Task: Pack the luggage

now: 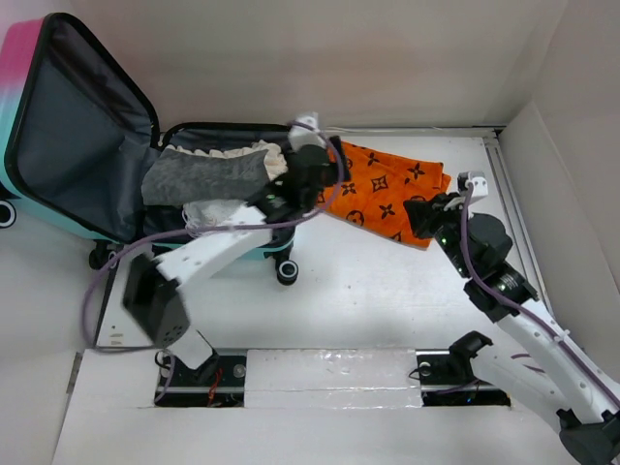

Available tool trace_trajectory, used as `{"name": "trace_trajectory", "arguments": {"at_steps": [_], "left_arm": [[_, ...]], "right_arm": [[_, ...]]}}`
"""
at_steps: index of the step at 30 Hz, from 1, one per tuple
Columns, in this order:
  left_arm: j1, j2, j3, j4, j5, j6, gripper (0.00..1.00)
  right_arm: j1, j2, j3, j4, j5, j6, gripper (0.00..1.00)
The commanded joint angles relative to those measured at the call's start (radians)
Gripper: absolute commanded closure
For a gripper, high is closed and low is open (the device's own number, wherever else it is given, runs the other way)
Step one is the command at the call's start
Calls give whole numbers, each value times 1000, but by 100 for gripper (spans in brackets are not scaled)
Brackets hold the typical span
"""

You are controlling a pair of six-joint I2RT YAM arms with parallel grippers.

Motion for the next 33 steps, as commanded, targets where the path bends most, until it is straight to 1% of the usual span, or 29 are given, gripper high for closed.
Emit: {"name": "trace_trajectory", "arguments": {"at_steps": [1, 2, 3, 4, 5, 6, 7, 9, 10, 11, 12, 14, 15, 16, 17, 18, 19, 20, 21, 23, 24, 25, 28, 31, 33], "left_arm": [[-75, 197, 128, -118, -245, -132, 33], [-96, 307, 178, -166, -263, -180, 36], [-96, 357, 221, -219, -263, -222, 38], [-96, 404, 296, -246, -251, -260, 39], [-96, 479, 322, -258, -233, -286, 41], [-81, 509, 338, -258, -219, -308, 41], [-72, 529, 338, -243, -200, -344, 42], [-53, 563, 297, -163, -107, -345, 42], [-40, 572, 277, -76, -72, -345, 42], [-40, 584, 266, -45, -3, -319, 49], [-40, 619, 277, -31, 20, -319, 51], [-64, 661, 316, -42, 31, -287, 51], [-87, 710, 365, -42, 31, -261, 51], [-87, 738, 391, -58, 40, -260, 52], [-87, 768, 415, -69, 69, -260, 54], [-87, 799, 465, -82, 127, -260, 57], [-87, 852, 488, -98, 142, -260, 60], [-87, 874, 502, -109, 155, -260, 65], [-87, 891, 502, -109, 172, -260, 67], [-96, 919, 502, -88, 238, -260, 71], [-96, 919, 493, -67, 263, -260, 77], [-105, 928, 493, -66, 301, -250, 80], [-161, 937, 493, -45, 312, -224, 85], [-219, 946, 545, -45, 369, -213, 85], [-257, 933, 545, -45, 378, -188, 85]], "right_arm": [[7, -53, -10, -25, 81, 10, 89], [7, -53, -19, -36, 81, 10, 87], [7, -67, -20, -48, 91, 10, 82], [7, -82, -20, -73, 92, 10, 79], [7, -91, -30, -84, 101, 10, 75], [7, -100, -30, -93, 101, 10, 65], [7, -120, -30, -93, 110, 10, 61], [7, -140, -50, -102, 110, 10, 56], [7, -159, -50, -113, 127, 22, 56], [7, -168, -50, -126, 139, 22, 56], [7, -179, -61, -127, 162, 37, 56], [7, -200, -70, -127, 162, 37, 56], [7, -200, -70, -111, 162, 46, 57], [-2, -200, -70, -111, 162, 47, 57], [-2, -200, -70, -102, 162, 47, 57], [-2, -200, -61, -102, 162, 56, 57], [-2, -191, -61, -102, 147, 56, 57], [-2, -191, -50, -102, 147, 56, 57], [-2, -191, -50, -102, 147, 56, 57], [-2, -191, -50, -102, 147, 56, 57], [-2, -205, -50, -102, 147, 56, 57], [-2, -215, -50, -102, 147, 56, 57], [-2, -216, -41, -91, 147, 56, 57], [-2, -225, -30, -91, 147, 56, 57], [-2, -225, -21, -82, 133, 56, 57]]}}
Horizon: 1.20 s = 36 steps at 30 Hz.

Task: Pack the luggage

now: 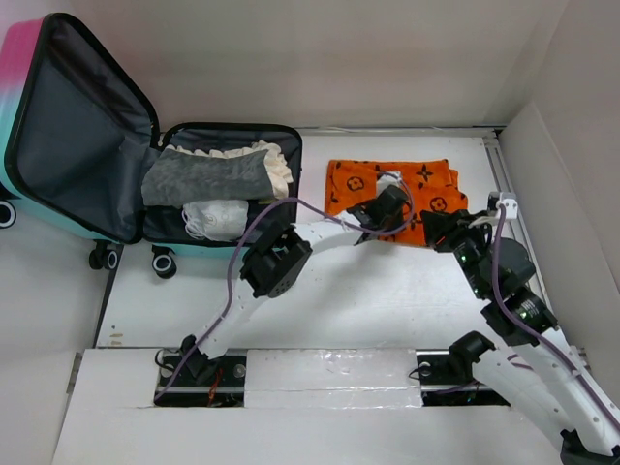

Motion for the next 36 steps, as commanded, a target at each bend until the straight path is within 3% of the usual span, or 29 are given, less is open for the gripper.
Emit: {"name": "trace_trajectory", "arguments": {"at_steps": [1, 2, 6, 7, 9, 13, 20, 24, 32, 36], "left_arm": [[-99, -9, 29, -27, 93, 41, 85], [-99, -30, 20, -15, 93, 41, 83], [-88, -202, -177, 54, 9, 41, 51], [-61, -286, -222, 74, -9, 41, 39], [-34, -366, -306, 119, -35, 9, 34], [10, -547, -603, 188, -113, -91, 33], [10, -695, -872, 137, -182, -322, 33], [10, -656, -873, 44, -182, -348, 33], [10, -597, -877, 64, -171, -359, 33], [30, -501, -788, 22, -182, -359, 35]], "right_arm": [[-2, -7, 52, 40, -2, 6, 57], [-2, -7, 52, 40, -2, 6, 57], [-2, -7, 52, 40, -12, -3, 57], [-2, -7, 52, 40, -12, -3, 57], [-2, -7, 52, 40, -12, -3, 57], [-2, -7, 43, 40, -12, -13, 57], [-2, 18, 21, 40, -52, -28, 57], [-2, 54, 21, 49, -112, -28, 57], [-2, 64, 3, 58, -135, -28, 57], [-2, 64, 3, 69, -158, -28, 57]]}}
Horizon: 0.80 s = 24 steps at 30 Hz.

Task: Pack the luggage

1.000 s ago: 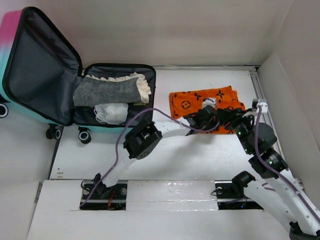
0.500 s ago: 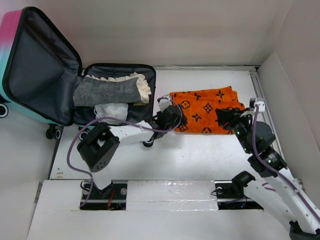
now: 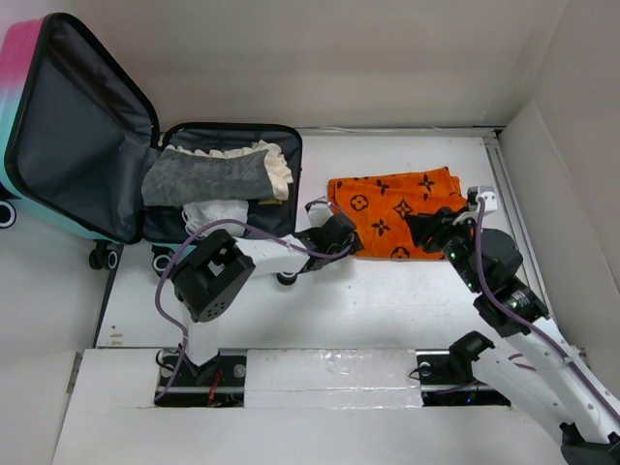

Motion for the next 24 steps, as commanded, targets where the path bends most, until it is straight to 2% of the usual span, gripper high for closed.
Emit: {"name": "trace_trajectory", "arguments": {"at_steps": [1, 4, 5, 8, 9, 12, 18, 20, 22, 23, 24], "left_arm": [[16, 91, 69, -37, -16, -6, 37], [16, 130, 97, -22, 17, -6, 44], [16, 140, 97, -12, 17, -6, 52], [16, 140, 88, 17, 26, -6, 68], [25, 140, 77, 27, 16, -6, 84], [25, 131, 77, 27, -18, 23, 100], [59, 79, 172, 46, -9, 206, 100], [100, 79, 282, 46, 40, 283, 100], [134, 88, 400, -26, 92, 393, 100], [155, 102, 541, -60, 197, 433, 100], [205, 141, 616, -113, 235, 449, 100]], "right_arm": [[-2, -6, 0, 61, -30, -13, 57], [-2, -6, 0, 61, -30, -13, 57], [-2, -16, 0, 52, -30, -13, 57], [-2, -17, 0, 51, -30, -13, 57], [-2, -26, 0, 51, -30, -13, 57], [-2, -17, 0, 51, -30, -13, 57], [-2, -7, 0, 61, -48, -13, 57], [-2, 2, 9, 61, -48, -13, 57], [-2, 2, 9, 84, -48, -13, 57], [-2, 2, 18, 84, -48, -13, 57], [-2, 12, 30, 84, -48, -13, 57]]}}
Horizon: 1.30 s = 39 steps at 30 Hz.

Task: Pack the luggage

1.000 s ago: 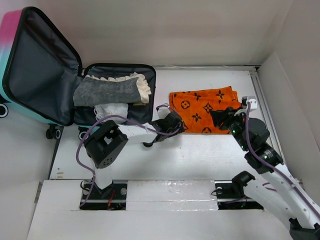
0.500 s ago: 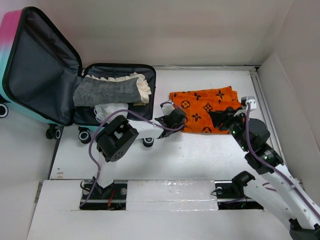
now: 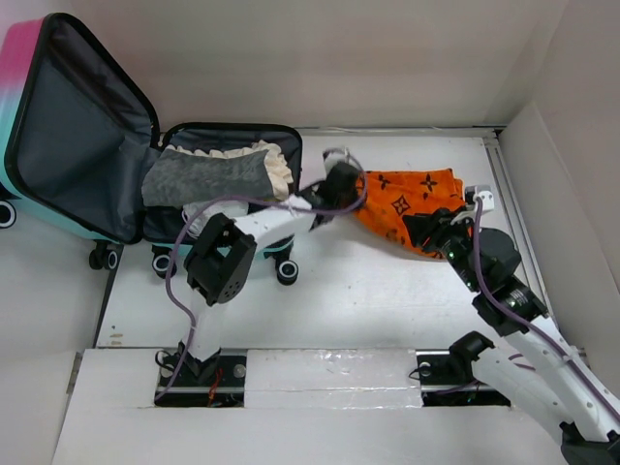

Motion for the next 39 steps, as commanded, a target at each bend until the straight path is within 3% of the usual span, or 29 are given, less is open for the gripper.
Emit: {"name": "trace_trajectory", "arguments": {"at_steps": [1, 2, 5, 6, 9, 10, 15, 20, 24, 29, 39], "left_arm": [[115, 16, 292, -113, 151, 179, 100], [139, 28, 405, -138, 238, 243, 100], [234, 75, 595, -297, 320, 302, 100], [254, 98, 739, -340, 340, 330, 100], [346, 108, 930, -465, 395, 354, 100], [401, 65, 931, -465, 420, 354, 100], [564, -140, 745, -422, 457, 387, 100], [737, -389, 354, -272, 447, 309, 100], [918, -519, 291, -246, 463, 273, 100], [968, -559, 300, -327, 350, 327, 100], [1026, -607, 80, -306, 135, 290, 100]], "right_arm": [[-2, 5, 35, 69, -15, -13, 57], [-2, 5, 48, 69, -15, -13, 57], [-2, 14, 48, 95, -25, -13, 57], [-2, 26, 59, 95, -35, -13, 57], [-2, 35, 59, 104, -56, -13, 56], [-2, 35, 59, 104, -56, -13, 56], [-2, 34, 59, 104, -69, -13, 56], [-2, 34, 59, 116, -98, -13, 56], [8, 34, 59, 126, -125, -13, 56], [8, 6, 48, 126, -134, -4, 56], [8, -57, 48, 58, -134, -14, 56]]}}
